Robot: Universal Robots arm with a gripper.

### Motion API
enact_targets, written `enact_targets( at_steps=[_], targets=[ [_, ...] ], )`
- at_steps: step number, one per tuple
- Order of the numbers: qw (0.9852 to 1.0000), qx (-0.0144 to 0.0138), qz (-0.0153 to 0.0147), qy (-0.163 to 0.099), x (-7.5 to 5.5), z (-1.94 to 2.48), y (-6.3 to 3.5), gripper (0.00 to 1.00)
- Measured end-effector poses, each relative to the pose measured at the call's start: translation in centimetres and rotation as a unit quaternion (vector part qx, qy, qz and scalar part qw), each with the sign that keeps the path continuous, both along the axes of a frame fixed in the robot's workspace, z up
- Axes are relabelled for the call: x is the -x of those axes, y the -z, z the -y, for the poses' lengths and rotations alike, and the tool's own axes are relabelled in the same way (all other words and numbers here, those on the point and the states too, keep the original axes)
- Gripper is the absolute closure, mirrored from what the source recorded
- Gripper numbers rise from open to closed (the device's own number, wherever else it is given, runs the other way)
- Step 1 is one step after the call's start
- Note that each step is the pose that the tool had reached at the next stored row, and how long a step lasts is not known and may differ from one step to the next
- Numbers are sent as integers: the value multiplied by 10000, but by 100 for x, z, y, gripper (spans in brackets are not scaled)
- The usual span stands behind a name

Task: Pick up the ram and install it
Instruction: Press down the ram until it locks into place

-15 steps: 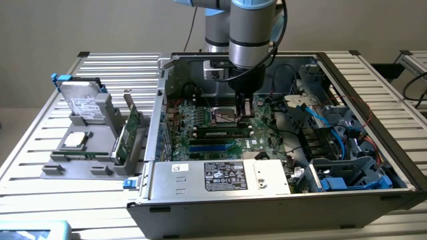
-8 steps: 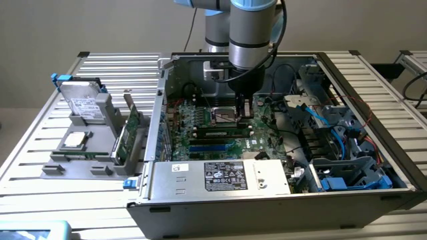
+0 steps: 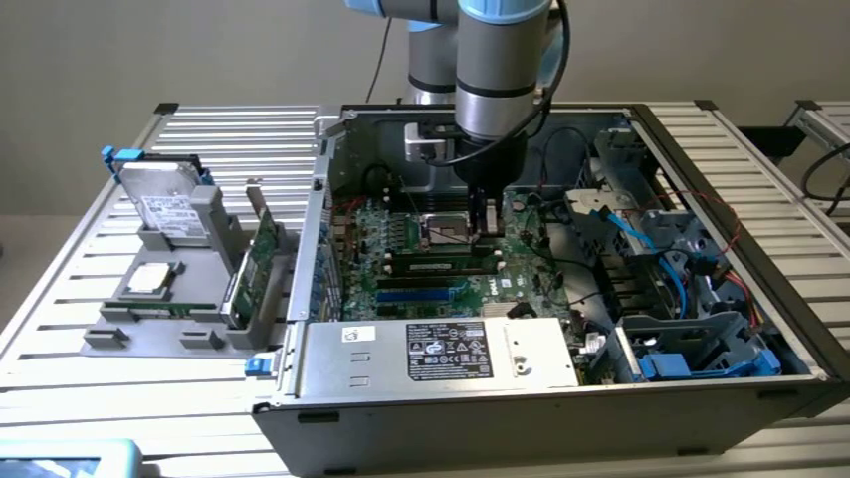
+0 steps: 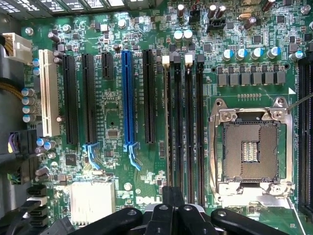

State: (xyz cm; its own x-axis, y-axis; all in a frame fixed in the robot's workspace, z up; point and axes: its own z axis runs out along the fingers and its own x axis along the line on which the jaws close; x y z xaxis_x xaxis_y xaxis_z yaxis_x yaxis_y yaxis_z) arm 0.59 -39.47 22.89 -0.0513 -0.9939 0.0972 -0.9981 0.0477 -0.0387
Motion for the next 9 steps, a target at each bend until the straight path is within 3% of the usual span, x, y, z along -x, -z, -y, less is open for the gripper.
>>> enact_targets(
  at_steps=[9],
  targets=[
    [10000,-1,0,0,0,0,27,89]
  ],
)
